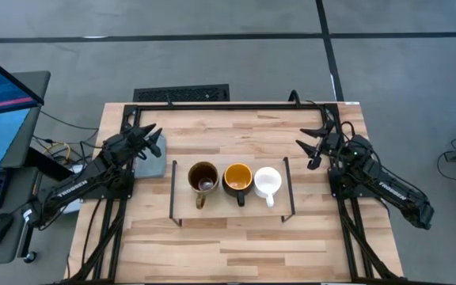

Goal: Stack small to large cups/mugs on shelf
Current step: Return To Home Position

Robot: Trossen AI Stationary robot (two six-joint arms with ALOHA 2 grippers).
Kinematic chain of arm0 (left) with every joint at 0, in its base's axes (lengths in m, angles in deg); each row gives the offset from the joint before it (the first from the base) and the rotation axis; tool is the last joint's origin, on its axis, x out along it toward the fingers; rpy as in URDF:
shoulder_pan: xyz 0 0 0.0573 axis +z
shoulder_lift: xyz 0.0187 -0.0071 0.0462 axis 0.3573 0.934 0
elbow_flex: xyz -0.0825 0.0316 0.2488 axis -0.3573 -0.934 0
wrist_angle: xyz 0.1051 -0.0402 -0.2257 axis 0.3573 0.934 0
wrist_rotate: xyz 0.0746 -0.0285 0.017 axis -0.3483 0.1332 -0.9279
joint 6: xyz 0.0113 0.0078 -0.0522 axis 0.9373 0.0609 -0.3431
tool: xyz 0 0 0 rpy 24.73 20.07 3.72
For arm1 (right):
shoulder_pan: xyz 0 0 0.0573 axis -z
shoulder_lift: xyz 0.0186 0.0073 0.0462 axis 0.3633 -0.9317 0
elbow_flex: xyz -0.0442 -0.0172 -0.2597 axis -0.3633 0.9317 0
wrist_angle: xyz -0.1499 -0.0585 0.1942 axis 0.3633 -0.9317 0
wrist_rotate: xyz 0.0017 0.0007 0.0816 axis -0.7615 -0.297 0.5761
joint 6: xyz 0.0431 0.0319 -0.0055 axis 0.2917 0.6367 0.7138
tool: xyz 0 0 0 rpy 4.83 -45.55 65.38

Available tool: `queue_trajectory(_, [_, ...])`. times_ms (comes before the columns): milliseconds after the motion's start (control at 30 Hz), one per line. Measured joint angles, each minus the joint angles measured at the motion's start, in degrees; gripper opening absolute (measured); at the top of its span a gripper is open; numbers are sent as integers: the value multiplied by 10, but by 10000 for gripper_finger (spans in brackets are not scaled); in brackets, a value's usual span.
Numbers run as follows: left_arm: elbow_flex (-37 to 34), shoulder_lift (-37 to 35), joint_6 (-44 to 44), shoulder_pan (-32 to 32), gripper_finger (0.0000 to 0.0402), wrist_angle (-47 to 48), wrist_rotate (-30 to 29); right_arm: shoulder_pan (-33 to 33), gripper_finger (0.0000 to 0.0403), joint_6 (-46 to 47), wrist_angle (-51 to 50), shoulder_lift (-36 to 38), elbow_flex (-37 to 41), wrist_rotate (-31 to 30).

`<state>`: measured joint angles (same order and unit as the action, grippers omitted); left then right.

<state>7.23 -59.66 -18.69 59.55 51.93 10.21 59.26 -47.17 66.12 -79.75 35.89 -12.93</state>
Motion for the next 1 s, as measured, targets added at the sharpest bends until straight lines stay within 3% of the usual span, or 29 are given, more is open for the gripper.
queue_trajectory(533, [0, 1, -8, 0, 146, -1, 7, 0, 240, -3, -3, 0, 0, 0])
queue_trajectory(833, [0, 1, 5, 0, 146, 4, 43, 0, 240, -3, -21, -1, 0, 0])
queue_trajectory(1000, [0, -2, 3, 0, 146, 2, 28, 0, 240, -3, -19, -3, 0, 0])
